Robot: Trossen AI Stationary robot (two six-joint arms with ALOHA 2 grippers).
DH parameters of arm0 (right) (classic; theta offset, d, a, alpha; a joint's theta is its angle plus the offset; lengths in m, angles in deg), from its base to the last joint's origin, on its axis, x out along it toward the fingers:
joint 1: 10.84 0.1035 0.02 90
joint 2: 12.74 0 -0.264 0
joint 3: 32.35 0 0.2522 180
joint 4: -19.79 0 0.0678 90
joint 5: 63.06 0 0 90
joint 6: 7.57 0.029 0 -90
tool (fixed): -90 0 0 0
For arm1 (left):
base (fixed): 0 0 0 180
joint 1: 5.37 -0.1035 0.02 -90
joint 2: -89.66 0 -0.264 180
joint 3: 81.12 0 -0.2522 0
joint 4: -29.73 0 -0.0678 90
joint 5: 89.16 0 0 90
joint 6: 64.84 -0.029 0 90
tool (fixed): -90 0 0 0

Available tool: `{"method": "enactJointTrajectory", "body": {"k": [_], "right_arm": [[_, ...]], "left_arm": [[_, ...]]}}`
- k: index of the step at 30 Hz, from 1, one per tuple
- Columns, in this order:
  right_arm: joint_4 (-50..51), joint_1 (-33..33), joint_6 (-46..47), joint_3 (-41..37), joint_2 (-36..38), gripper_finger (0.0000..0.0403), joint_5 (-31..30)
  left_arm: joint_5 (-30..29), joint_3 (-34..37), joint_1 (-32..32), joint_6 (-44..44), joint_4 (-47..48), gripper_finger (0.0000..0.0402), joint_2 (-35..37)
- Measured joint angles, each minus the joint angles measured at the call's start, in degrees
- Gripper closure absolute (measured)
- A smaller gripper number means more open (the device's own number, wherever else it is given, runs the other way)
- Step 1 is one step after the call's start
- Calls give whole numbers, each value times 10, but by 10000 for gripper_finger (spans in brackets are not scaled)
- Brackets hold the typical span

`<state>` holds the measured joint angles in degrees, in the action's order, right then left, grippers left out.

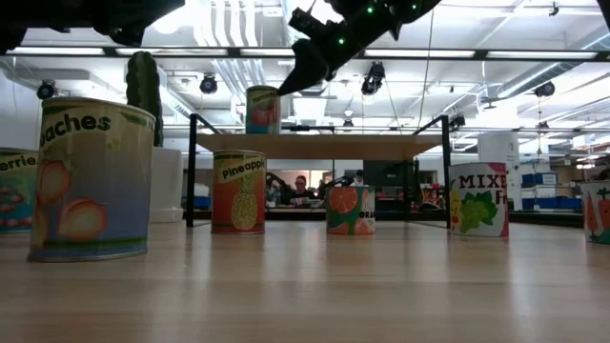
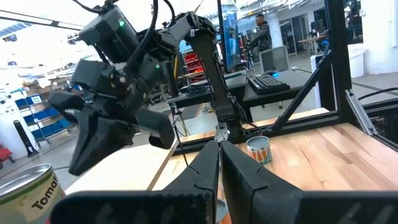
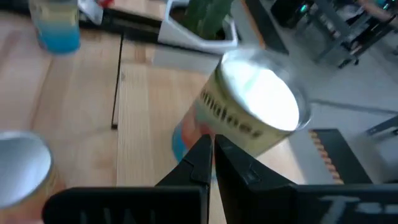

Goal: Pick and place cans onto a shelf
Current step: Put the canned tomatoes on the shelf

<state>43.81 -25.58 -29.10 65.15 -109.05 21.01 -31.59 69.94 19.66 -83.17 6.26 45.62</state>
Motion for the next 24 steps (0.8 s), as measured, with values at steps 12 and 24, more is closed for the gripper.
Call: {"method": "enactJointTrajectory", "body": {"k": [12,24], "right_arm": [[-76,-14,-5,-1,-55,394,30],[-63,-18,-74,58,-106,394,-5]], "left_arm": [[0,0,0,2,0,402,-1],[0,0,0,2,1,402,-1]]}}
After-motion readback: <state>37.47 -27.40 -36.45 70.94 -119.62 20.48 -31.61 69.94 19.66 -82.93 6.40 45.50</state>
